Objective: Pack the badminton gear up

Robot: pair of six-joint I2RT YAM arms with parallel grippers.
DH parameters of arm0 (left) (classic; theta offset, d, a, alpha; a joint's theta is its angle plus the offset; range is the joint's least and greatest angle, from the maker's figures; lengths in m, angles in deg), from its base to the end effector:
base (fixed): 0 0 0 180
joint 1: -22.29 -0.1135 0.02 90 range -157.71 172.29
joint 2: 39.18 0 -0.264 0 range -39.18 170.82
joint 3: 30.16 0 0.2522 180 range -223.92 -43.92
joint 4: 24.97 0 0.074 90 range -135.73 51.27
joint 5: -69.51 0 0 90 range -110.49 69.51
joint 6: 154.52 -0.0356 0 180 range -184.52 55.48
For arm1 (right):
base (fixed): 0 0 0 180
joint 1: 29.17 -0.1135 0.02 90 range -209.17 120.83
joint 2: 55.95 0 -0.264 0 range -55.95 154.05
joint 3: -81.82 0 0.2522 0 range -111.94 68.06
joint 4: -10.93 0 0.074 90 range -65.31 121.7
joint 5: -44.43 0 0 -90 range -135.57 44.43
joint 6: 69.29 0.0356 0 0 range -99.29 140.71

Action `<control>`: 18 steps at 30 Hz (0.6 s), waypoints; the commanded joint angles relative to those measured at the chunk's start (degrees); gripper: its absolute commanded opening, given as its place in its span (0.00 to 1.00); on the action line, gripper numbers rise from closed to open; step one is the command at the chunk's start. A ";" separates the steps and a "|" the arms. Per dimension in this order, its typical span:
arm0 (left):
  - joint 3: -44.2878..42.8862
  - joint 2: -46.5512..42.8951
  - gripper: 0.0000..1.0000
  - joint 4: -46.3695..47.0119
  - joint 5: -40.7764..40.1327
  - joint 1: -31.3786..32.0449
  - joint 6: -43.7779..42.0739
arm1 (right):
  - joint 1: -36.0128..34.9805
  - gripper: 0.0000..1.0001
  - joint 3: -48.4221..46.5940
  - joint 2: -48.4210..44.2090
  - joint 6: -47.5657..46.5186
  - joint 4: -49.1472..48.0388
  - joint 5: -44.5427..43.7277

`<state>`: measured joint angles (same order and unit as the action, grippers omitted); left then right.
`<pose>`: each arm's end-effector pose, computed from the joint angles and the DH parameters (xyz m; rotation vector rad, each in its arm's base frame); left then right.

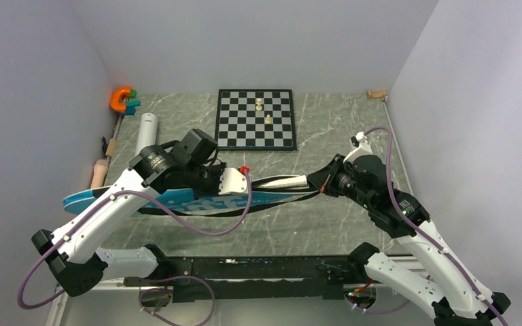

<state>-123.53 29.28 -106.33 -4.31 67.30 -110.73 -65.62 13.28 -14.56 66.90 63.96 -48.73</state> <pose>0.1426 -0.1567 0.3751 1.8856 1.6940 -0.3520 0.1177 0.0845 0.3553 0.2174 2.1185 0.8365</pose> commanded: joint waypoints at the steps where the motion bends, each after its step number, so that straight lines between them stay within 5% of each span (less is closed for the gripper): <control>1: -1.56 -1.76 0.00 7.11 2.85 0.39 -0.33 | -0.51 0.00 1.24 0.00 2.66 -5.78 7.47; 9: -1.68 -1.72 0.00 7.63 2.76 0.03 0.26 | -0.65 0.00 5.05 0.47 3.83 -7.11 10.26; 18: -0.25 -2.45 0.00 8.35 1.96 -0.36 0.99 | -0.64 0.00 -0.10 -2.27 -0.07 5.70 0.94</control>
<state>-123.21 29.15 -106.44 -5.31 66.84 -110.25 -65.53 17.21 -15.41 68.26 65.43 -47.31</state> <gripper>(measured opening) 0.047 0.007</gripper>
